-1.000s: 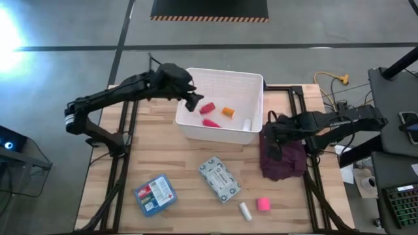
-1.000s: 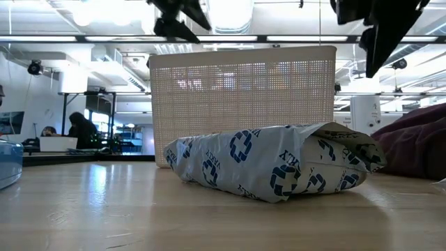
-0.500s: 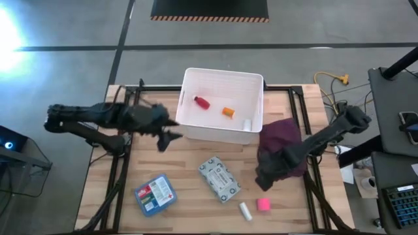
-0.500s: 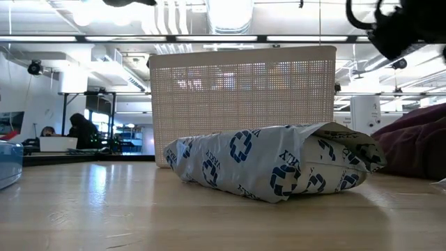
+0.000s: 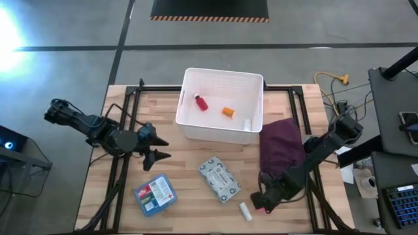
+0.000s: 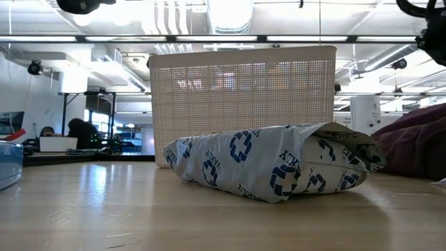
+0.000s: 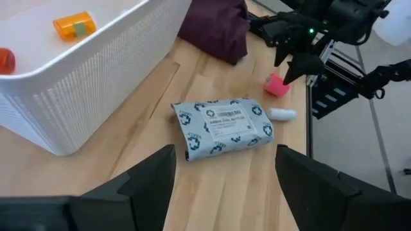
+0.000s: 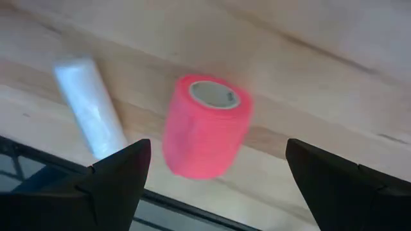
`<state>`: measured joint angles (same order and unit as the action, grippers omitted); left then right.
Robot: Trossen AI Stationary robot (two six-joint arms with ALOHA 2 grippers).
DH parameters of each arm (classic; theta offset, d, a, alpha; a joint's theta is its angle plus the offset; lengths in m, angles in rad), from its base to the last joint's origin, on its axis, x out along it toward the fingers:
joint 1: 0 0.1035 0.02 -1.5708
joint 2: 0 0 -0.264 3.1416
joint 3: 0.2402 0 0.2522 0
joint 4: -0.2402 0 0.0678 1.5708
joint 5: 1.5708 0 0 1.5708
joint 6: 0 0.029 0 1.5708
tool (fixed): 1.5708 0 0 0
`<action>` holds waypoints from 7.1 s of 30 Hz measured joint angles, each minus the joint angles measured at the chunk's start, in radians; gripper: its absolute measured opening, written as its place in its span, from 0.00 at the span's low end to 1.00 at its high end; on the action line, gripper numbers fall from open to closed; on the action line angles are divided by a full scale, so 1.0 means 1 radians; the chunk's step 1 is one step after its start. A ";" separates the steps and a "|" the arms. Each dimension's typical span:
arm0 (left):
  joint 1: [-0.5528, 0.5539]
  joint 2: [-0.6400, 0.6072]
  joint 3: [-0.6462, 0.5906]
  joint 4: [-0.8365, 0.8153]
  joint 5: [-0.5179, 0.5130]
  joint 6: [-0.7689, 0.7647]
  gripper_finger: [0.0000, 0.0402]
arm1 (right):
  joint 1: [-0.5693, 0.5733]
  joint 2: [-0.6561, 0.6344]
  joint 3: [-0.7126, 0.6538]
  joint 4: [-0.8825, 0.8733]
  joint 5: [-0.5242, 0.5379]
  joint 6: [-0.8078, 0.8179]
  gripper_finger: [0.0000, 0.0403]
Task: Pick & place medical supplies in basket/bin
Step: Put the pink bandage into the white container, then put the white rolled gauze into the white container, then put the white mailer bag into the white container
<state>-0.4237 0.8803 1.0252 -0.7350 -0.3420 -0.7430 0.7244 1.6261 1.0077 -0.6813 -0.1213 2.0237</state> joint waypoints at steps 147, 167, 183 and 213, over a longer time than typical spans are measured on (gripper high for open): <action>-0.504 0.029 -0.011 -0.234 -0.557 -0.585 0.61 | -0.762 -0.106 0.674 -0.264 0.470 -1.280 0.24; -0.336 0.091 -0.122 -0.155 -0.387 -0.644 0.61 | -0.635 -0.086 0.620 -0.499 0.312 -1.332 0.77; -0.111 0.084 -0.564 0.724 -0.016 -0.465 0.36 | -0.282 -0.067 0.217 -0.190 0.240 -0.512 0.49; -0.077 0.591 -0.540 1.255 0.024 -0.561 0.00 | -0.277 0.081 -0.094 0.394 0.311 -0.459 0.02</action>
<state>-0.5002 1.4711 0.4852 0.5198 -0.3183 -1.3037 0.4469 1.7069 0.9141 -0.2870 0.1901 1.5645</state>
